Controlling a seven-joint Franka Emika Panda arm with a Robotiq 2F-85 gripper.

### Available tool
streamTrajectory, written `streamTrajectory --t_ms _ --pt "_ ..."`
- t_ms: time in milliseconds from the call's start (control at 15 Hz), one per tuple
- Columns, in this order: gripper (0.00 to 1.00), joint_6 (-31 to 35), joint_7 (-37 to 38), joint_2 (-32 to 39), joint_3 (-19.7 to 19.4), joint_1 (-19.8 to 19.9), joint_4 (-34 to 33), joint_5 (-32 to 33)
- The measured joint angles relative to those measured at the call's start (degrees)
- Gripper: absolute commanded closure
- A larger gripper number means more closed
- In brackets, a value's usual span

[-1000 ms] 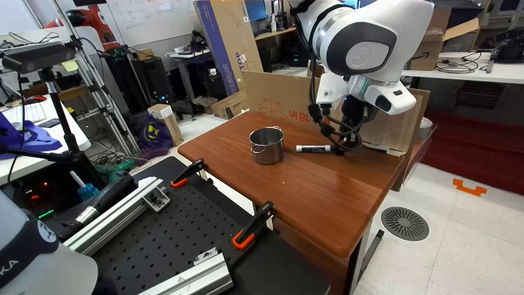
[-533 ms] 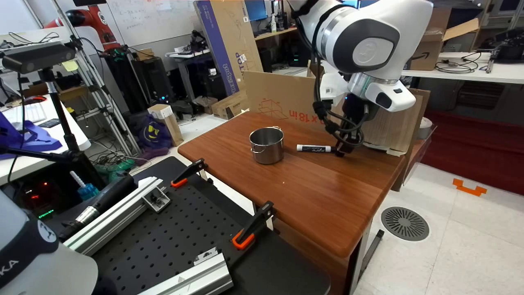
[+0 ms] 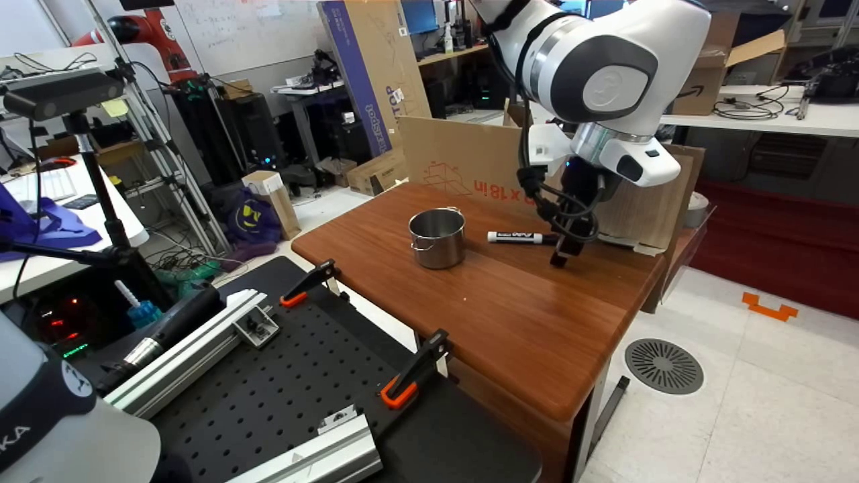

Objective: Take the marker from the pot and put it on the table

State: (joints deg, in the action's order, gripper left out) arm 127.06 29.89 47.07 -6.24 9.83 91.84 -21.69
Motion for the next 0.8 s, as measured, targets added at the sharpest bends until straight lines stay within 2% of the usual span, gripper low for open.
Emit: streamTrajectory --t_ms 800 --pt "0.0 0.0 -1.0 -1.7 -0.2 0.0 0.3 0.0"
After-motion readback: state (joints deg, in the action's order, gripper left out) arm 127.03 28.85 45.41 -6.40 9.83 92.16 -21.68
